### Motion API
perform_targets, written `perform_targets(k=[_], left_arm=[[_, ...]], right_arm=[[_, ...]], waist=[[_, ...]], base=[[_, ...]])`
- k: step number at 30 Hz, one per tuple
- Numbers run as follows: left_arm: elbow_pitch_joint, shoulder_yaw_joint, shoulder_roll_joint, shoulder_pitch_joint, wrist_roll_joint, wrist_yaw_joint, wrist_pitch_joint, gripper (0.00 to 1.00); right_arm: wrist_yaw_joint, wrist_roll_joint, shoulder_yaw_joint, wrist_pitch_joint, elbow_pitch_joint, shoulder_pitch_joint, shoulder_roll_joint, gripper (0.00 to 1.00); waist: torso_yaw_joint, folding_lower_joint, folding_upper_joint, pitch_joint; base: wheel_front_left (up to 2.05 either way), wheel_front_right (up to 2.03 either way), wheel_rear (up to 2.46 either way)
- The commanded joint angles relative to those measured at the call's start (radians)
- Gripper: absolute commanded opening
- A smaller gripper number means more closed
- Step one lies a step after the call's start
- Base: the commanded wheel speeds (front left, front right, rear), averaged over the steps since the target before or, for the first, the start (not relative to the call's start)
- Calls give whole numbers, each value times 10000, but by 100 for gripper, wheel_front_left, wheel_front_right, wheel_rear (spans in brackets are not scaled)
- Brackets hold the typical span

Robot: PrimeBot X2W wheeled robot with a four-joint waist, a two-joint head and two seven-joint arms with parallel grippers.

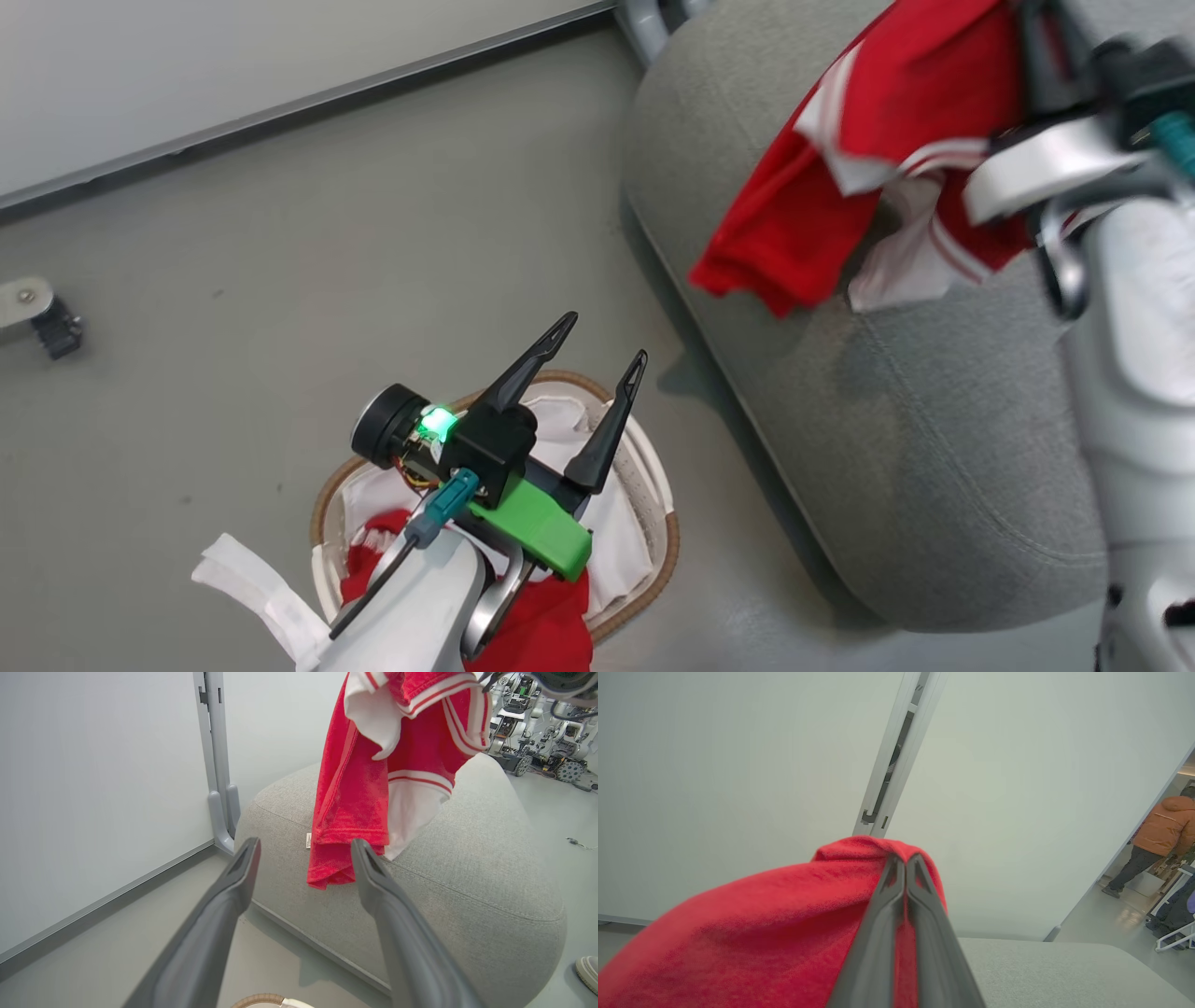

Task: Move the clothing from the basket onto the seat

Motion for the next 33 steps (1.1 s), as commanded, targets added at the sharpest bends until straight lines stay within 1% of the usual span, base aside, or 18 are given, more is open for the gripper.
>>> perform_targets(k=[1,5,10,15,17,20,27,30,33], left_arm=[[-31,-5,-14,-138,13,-27,-9,100],[-178,-124,-68,-192,-36,-27,-9,100],[-312,-253,-159,-348,-34,-27,-9,100],[-514,-240,-176,-505,6,-27,-9,100],[-566,-208,-149,-551,61,-27,-9,100],[-597,-161,-114,-605,123,-27,-7,100],[-618,-131,-95,-733,273,-28,-9,100],[-603,-118,-62,-756,290,-28,-9,100],[-553,-148,-34,-779,294,-28,-9,100]], right_arm=[[-15,-119,-300,-49,173,-401,-196,0],[-15,-433,-1183,-49,792,-1511,-705,0],[-15,-923,-2113,-37,1434,-2506,-1611,0],[-15,-1290,-2731,47,1952,-2815,-2342,0],[-15,-1414,-2997,72,2164,-2745,-2527,0],[-15,-1538,-3428,94,2651,-2360,-2541,0],[-15,-1807,-4235,10,3888,-1550,-2083,0],[-15,-1736,-4454,-16,4210,-1375,-1808,0],[-15,-1773,-4512,-39,4281,-1264,-1712,0]], waist=[[605,-1,96,314],[1137,-1,96,558],[1835,-1,96,956],[2281,-1,96,1428],[2381,-1,96,1646],[2454,-1,96,1956],[2349,-1,96,2383],[2260,-1,96,2428],[2156,-1,96,2412]], base=[[0,0,0],[0,0,0],[0,0,0],[0,0,0],[0,0,0],[0,0,0],[0,0,0],[0,0,0],[0,0,0]])
